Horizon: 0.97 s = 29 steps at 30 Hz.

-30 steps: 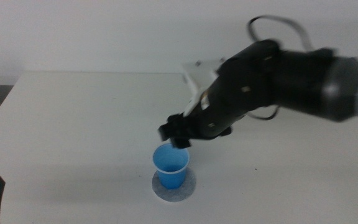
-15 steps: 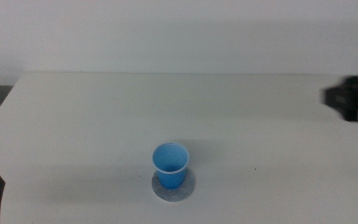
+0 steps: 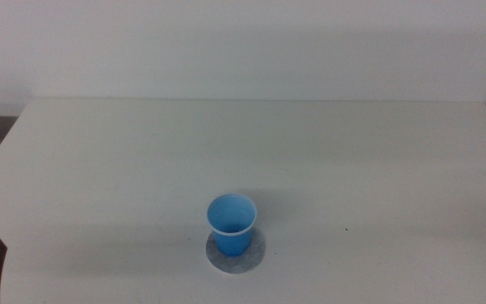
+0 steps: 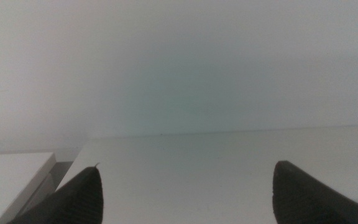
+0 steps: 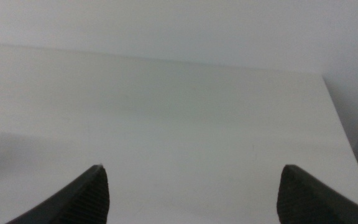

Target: Place an empty cup on a cup mat.

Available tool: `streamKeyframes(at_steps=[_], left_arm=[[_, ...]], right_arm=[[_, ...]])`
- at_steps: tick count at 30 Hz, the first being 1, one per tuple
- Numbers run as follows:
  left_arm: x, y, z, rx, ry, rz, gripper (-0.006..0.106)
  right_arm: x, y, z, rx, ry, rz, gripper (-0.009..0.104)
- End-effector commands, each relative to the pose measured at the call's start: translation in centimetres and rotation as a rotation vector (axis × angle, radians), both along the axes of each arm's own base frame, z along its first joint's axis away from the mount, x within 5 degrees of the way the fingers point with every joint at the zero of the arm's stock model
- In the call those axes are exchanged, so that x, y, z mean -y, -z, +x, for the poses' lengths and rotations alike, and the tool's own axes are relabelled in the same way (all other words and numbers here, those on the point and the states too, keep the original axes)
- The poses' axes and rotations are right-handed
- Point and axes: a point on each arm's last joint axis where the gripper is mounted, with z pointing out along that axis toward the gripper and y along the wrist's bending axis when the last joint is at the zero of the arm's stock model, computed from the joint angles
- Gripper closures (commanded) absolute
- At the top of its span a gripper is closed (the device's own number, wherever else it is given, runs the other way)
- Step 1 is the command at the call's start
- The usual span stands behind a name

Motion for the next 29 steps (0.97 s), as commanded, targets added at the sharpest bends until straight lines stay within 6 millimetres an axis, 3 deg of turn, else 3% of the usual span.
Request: streamKeyframes(at_steps=[1,8,14,29], left_arm=[[0.0,-0.1,0.0,0.006,0.005,-0.007,0.007],[0.0,-0.1,0.0,0.006,0.005,-0.007,0.007],[0.0,-0.1,0.0,0.006,0.005,-0.007,0.007],[0.0,-0.1,0.0,0.006,0.005,-0.007,0.007]], right_arm=[[0.2,0.4,-1.4,0.094,0.003,-0.002,0.002],[0.5,4.4,-3.6,0.107,0.04,0.125,0.002],[0.6,7.6,-4.7,0.14,0.04,0.132,0.002],[0.7,7.2,-4.5,0.209,0.039,0.122,0.002]])
